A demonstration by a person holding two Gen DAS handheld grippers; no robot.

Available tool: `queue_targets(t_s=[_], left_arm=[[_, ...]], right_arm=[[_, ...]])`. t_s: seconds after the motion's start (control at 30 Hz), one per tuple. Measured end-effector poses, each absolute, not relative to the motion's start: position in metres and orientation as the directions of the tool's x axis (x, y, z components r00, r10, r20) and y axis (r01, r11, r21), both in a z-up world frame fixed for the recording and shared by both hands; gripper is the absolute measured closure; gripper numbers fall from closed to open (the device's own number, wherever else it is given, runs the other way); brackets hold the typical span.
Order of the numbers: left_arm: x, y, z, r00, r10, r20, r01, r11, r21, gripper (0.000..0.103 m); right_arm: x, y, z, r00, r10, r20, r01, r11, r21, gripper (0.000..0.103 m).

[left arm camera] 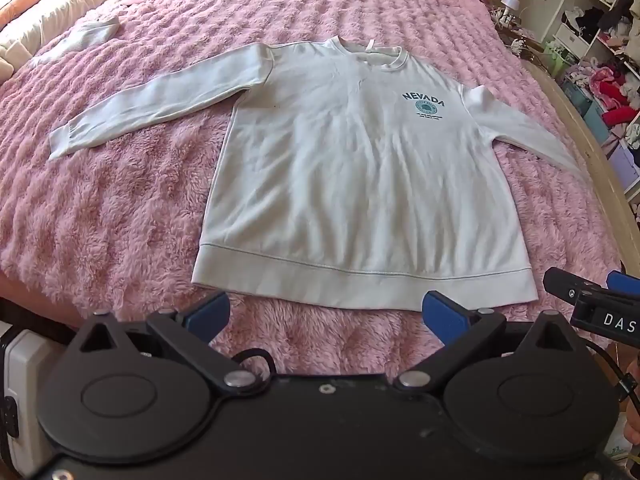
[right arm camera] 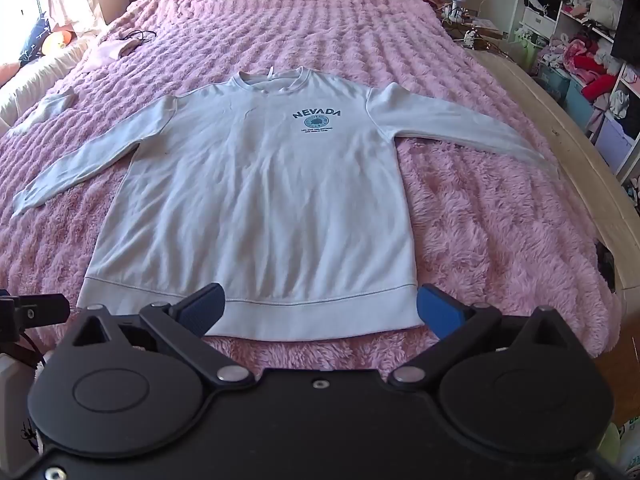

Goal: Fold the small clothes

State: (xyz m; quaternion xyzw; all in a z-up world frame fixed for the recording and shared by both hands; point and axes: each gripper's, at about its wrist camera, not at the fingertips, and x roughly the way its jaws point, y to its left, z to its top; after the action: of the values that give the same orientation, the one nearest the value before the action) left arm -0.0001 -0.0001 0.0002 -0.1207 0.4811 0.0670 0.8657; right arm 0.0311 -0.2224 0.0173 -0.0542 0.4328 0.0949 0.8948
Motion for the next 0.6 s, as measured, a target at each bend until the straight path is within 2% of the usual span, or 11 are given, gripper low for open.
queue_targets(t_s=[0.6], left_arm=[[0.0000,0.0037,-0.0050,0.519,0.003,-0.855,-0.236,0.962,-0.140,0.000]], right_arm=[[0.0306,-0.2226,0.0178,0.603,0.122,-0.788,-0.215,0.976,-0.014,0.000]])
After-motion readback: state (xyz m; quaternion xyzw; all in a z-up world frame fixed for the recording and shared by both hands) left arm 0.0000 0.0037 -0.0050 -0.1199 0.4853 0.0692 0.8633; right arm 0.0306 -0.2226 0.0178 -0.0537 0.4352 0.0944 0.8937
